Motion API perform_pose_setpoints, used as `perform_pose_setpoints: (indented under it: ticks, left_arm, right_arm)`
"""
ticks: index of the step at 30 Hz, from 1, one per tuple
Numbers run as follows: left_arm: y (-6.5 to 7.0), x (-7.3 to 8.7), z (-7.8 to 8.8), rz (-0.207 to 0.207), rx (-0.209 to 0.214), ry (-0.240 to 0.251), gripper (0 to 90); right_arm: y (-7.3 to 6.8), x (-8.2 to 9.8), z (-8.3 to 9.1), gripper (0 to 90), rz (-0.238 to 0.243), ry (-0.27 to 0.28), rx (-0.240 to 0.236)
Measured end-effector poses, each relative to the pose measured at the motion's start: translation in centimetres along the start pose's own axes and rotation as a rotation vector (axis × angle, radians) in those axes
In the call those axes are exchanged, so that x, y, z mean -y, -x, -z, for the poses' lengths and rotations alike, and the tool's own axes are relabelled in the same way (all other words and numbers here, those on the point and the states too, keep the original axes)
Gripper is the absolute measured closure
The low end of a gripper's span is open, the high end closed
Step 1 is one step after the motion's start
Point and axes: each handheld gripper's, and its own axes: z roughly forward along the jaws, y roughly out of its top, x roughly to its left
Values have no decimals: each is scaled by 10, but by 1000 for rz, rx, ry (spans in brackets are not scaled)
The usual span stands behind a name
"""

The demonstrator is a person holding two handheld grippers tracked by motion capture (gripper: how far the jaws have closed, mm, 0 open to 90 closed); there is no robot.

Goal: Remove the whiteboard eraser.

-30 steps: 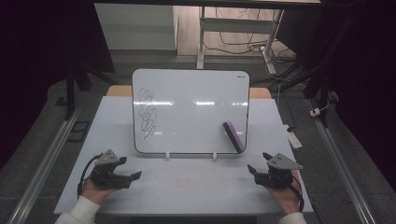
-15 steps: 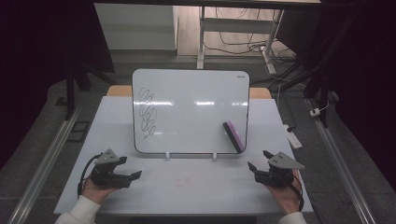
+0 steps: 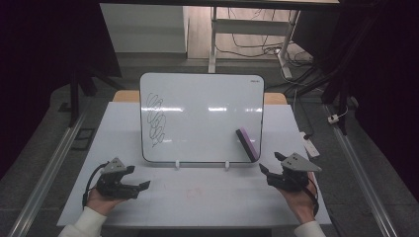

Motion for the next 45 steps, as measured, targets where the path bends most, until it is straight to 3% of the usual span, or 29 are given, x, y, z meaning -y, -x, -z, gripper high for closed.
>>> perform_pose_setpoints:
  ticks: [9, 12, 20, 35, 43, 45]
  left_arm:
    - [1, 0, 0, -3, 1, 0, 139]
    - [1, 0, 0, -3, 3, 1, 139]
    - [2, 0, 0, -4, 6, -2, 139]
    - [2, 1, -1, -9, 6, -5, 139]
    - [3, 0, 0, -8, 7, 1, 139]
    - [4, 0, 1, -3, 12, 5, 139]
  right_arm:
    - [-12, -21, -17, 349, 38, -25, 2]
    - [-20, -32, -28, 367, 73, -62, 15]
    - [-29, -41, -49, 433, 87, -108, 31]
    - [-32, -35, -56, 592, 75, -163, 94]
    - [-35, -35, -55, 638, 108, -155, 133]
    - [-35, -35, -51, 646, 115, -132, 139]
